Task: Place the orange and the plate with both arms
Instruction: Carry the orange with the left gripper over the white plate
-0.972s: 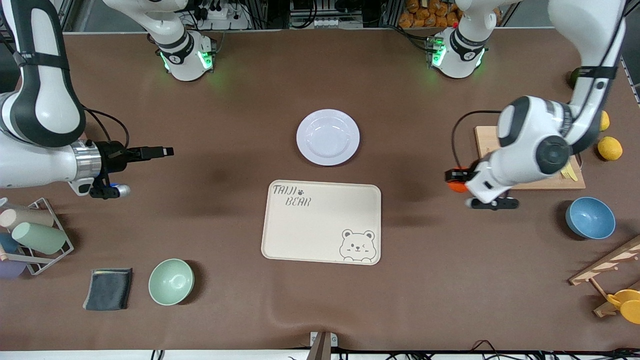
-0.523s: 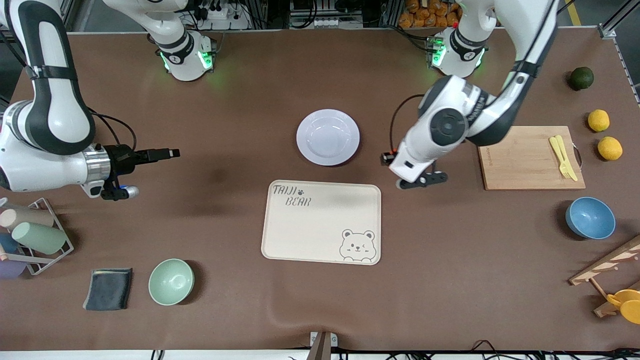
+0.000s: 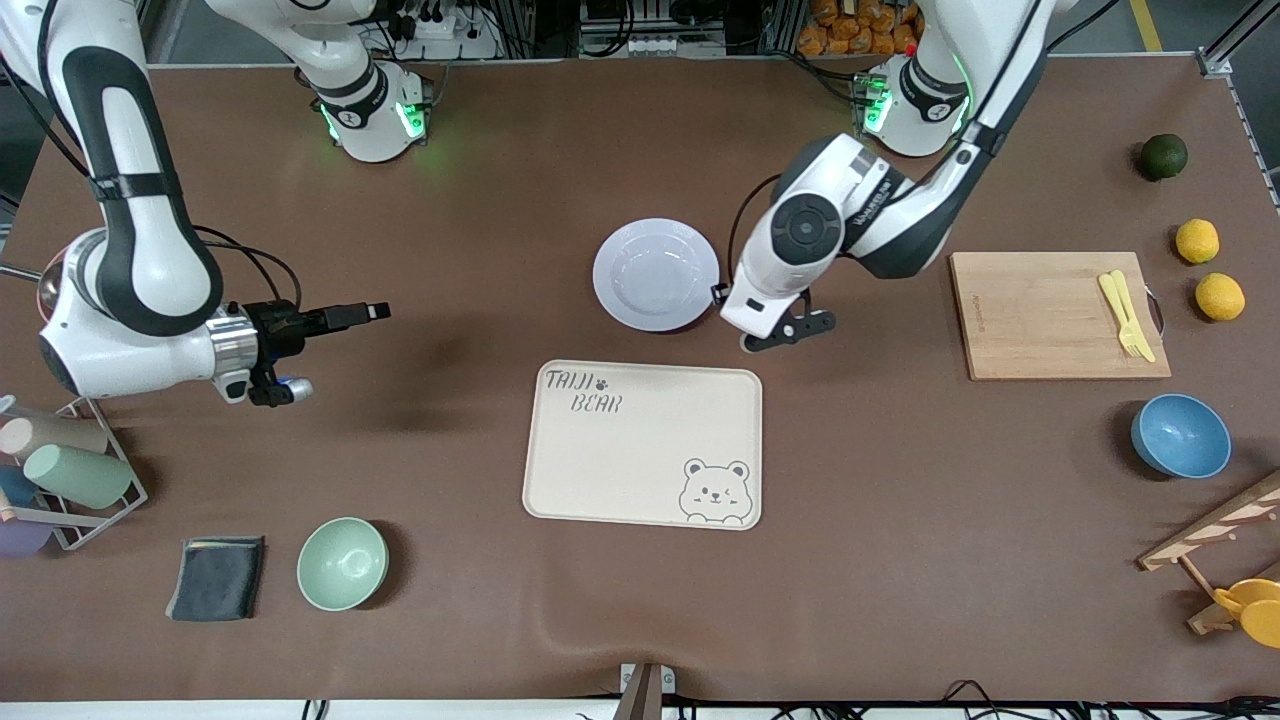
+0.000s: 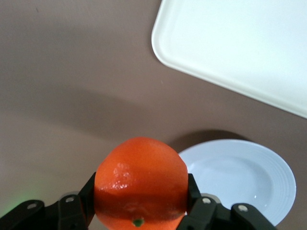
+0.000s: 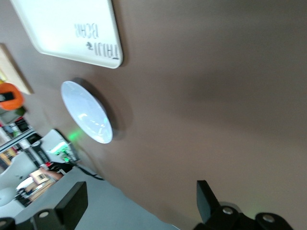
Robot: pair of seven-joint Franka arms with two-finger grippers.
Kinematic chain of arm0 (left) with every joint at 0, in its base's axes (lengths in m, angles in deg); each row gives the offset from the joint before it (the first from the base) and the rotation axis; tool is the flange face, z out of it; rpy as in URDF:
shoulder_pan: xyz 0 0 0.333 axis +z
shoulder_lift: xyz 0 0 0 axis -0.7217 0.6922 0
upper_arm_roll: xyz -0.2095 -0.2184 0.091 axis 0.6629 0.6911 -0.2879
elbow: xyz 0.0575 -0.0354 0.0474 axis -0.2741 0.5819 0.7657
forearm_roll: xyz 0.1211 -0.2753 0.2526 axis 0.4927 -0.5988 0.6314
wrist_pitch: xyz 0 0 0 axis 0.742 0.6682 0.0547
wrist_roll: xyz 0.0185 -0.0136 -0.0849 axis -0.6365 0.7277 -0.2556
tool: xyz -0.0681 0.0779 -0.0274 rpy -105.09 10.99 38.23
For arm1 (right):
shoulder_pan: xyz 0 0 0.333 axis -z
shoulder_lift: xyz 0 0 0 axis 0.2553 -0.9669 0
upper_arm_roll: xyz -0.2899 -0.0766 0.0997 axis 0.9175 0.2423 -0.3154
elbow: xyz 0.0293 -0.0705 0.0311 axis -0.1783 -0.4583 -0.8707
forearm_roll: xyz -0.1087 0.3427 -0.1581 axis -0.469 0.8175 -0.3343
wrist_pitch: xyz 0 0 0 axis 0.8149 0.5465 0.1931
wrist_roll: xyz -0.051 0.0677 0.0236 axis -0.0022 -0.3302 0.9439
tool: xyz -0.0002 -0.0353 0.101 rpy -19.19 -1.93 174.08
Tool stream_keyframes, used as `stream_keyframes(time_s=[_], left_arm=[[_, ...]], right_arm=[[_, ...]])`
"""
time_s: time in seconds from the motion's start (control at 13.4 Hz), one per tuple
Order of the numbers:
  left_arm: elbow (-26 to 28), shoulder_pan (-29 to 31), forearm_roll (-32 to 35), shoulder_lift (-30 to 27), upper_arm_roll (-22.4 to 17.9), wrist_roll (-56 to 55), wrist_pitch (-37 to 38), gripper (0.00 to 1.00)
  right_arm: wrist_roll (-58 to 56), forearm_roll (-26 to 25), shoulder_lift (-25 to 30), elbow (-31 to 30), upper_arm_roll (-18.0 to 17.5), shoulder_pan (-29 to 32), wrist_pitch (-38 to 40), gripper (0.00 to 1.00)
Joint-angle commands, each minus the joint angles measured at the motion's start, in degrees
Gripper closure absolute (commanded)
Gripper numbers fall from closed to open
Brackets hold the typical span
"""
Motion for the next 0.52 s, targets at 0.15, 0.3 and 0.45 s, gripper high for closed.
stream_keyframes(time_s=[0.15,0.3,0.45], left_arm=[[-1.2,-6.5,-0.8,3.3,-0.3,-11.6,-3.5,0.72],[-1.2,-9.5,-0.7,5.5,-0.3,-16.9,-7.8,0.72],[-0.9,-11.6,-0.1,7.8,-0.4,-21.4,-11.6,0.72]], right_arm=[[-4.6,6.0,-1.8,-2.3,-0.1,0.0,-0.2,0.00],[-5.2,8.3,-2.3,-3.0,-0.1,-0.7,-0.3,0.00],[-5.9,10.3,-3.4,-3.1,-0.1,-1.5,-0.5,0.00]])
